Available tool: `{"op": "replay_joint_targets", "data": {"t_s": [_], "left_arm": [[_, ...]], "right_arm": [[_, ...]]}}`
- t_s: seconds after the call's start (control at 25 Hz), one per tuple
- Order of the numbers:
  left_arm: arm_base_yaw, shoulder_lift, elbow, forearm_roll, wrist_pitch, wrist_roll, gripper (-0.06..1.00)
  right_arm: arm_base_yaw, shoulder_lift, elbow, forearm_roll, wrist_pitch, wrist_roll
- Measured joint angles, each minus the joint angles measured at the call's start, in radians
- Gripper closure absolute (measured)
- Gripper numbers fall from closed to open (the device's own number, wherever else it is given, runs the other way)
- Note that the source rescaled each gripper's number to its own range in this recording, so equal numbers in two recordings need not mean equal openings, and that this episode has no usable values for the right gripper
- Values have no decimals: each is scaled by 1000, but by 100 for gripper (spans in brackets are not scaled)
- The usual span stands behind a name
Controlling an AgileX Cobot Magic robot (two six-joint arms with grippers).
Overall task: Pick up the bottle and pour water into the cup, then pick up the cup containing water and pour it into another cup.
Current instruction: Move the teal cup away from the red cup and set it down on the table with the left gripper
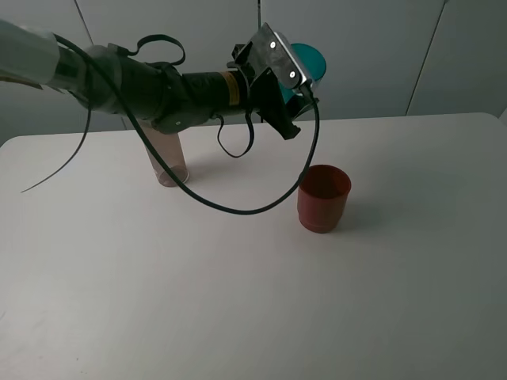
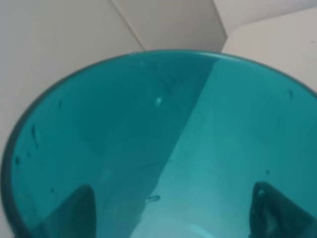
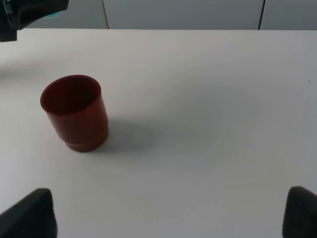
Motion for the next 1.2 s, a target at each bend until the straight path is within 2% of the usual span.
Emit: {"op": "replay_joint_targets", "data": {"t_s": [0.12, 0.28, 0.72, 1.2], "left_arm": [[43, 0, 52, -23, -39, -46, 87], [95, 33, 119, -35, -164, -61, 87], [111, 233, 139, -32, -412, -65, 87], [118, 306, 139, -32, -523, -111, 87]], "right_arm": [[0, 0, 0, 0, 0, 0], [0, 0, 0, 0, 0, 0], [0, 0, 0, 0, 0, 0], [0, 0, 0, 0, 0, 0]]}}
